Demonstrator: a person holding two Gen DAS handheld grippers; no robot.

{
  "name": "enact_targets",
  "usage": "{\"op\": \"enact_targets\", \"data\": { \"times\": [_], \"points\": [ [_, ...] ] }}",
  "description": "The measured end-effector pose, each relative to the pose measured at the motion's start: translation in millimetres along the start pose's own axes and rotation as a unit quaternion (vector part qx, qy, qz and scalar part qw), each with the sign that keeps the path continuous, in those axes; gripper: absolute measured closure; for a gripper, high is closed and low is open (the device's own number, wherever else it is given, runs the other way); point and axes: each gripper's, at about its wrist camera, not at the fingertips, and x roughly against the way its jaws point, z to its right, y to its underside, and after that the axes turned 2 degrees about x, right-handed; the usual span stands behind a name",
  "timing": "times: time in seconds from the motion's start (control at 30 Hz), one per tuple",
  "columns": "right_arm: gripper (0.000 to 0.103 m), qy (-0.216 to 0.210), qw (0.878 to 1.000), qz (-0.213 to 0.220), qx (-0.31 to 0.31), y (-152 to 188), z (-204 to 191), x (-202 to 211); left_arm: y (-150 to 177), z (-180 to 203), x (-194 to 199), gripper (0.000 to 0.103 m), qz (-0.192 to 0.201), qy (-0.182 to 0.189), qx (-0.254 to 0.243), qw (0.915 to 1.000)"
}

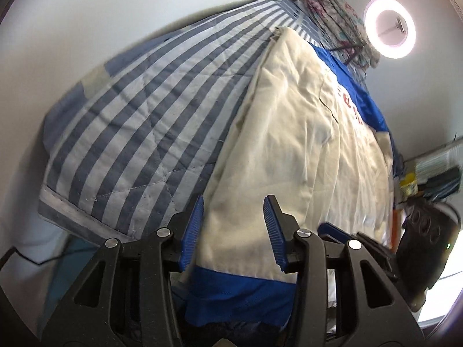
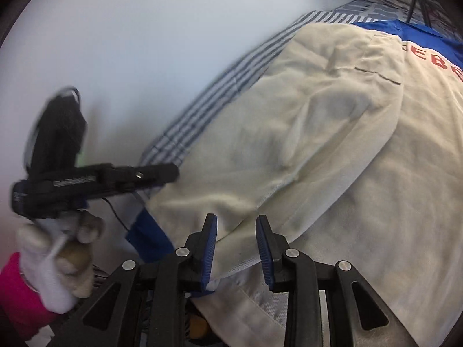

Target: Fold large clothes

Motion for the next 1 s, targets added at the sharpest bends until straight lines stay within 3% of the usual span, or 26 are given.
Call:
{"op": "enact_targets", "data": {
  "times": [0.23,0.37,0.47,0.5,0.53,0.67,0.73,0.8,0.83,0.93,1.0],
  "points": [
    [0.073,-0.031,0.998,0.023,-0.047,0.7,10.5,2.4,-4.6,-23.1,-11.7,0.059,-0.021,0.043,0.054,0.9974],
    [0.073,-0.008,0.999,-0.014,-0.032,-4.1,10.6,-16.6,-3.9,-29.7,-16.4,0.059,-0.024,0.054,0.063,0.9963],
    [0.076,-0.007,0.998,-0.025,-0.054,-1.3,20.8,-29.1,-2.1,-24.0,-17.9,0.059,-0.019,0.047,0.038,0.998],
    [0.076,-0.017,0.997,-0.023,-0.068,-1.4,24.1,-28.4,-1.2,-20.9,-18.0,0.066,-0.016,0.04,0.023,0.9988],
    [0.076,-0.025,0.996,-0.023,-0.081,-1.7,27.6,-28.3,0.3,-17.9,-18.7,0.087,-0.015,0.029,0.014,0.9994],
    [0.076,-0.043,0.993,-0.033,-0.109,-6.3,35.1,-25.8,5.1,-3.7,-10.4,0.095,0.002,0.011,-0.022,0.9997],
    [0.072,-0.037,0.993,-0.021,-0.111,-17.3,37.3,-17.7,7.7,5.6,-0.7,0.095,0.016,0.011,-0.041,0.999],
    [0.049,-0.016,0.995,-0.002,-0.102,-36.5,36.2,-8.2,9.7,12.6,4.7,0.095,0.023,0.012,-0.053,0.9983],
    [0.045,-0.01,0.995,0.002,-0.102,-46.0,35.3,-5.6,10.5,15.7,5.4,0.096,0.025,0.016,-0.056,0.998],
    [0.043,-0.007,0.996,0.007,-0.091,-80.0,26.1,-5.4,11.3,24.1,6.4,0.096,0.029,0.014,-0.07,0.997],
    [0.042,0.017,0.997,0.002,-0.075,-102.8,14.7,-11.9,11.2,30.2,5.1,0.096,0.031,0.011,-0.075,0.9967]
  ]
}}
